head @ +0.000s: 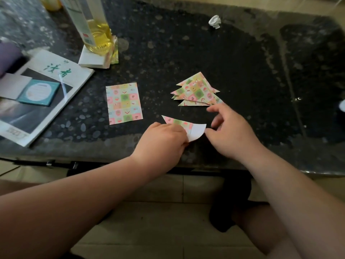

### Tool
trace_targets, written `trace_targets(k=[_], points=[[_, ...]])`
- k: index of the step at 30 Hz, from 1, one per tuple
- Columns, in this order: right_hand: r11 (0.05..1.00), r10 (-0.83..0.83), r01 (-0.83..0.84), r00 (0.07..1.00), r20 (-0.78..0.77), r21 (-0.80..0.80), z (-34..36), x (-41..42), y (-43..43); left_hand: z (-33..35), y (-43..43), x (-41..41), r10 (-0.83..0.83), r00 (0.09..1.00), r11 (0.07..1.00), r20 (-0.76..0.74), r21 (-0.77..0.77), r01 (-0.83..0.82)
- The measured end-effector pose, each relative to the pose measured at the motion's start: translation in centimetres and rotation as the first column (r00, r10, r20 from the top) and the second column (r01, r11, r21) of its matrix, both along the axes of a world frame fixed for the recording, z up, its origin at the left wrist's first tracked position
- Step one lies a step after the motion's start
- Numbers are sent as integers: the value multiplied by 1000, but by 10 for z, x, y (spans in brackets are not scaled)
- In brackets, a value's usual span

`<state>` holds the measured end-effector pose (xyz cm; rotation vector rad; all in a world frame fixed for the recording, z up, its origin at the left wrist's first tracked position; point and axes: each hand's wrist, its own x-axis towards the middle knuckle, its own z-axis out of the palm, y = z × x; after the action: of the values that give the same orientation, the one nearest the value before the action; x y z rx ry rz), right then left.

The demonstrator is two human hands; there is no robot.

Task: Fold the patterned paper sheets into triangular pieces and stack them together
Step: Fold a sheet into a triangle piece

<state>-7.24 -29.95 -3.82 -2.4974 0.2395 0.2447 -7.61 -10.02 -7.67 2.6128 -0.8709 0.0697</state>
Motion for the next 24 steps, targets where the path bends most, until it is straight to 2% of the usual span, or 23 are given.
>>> trace_targets(k=[2, 3, 6, 12, 17, 21, 24], points=[[959, 281, -269, 946, 160, -93, 2, -5, -8, -5, 3, -3, -49, 995, 999, 87, -6, 50], [917, 398, -386, 898, 186, -100, 0, -7, -12, -7, 4, -4, -73, 989, 997, 131, -9, 75], [830, 558, -543, 815, 160, -128, -9, -15, -11, -4, 7, -5, -102, 965, 993, 243, -29, 112], [855, 519, -493, 815, 258, -161, -31, -25, -6, -15, 13, 1, -55, 966, 998, 251, -5, 58], [887, 458, -439, 801, 386, -144, -41, -25, 0, -13, 14, -1, -38, 995, 999, 91, -12, 40], [907, 407, -419, 840, 359, -49, -45, -26, -1, -13, 31, 5, -58, 992, 995, -113, -87, 48], [889, 445, -457, 840, 310, -34, -47, -28, -1, -15, 38, 8, -98, 989, 993, -115, -72, 90]])
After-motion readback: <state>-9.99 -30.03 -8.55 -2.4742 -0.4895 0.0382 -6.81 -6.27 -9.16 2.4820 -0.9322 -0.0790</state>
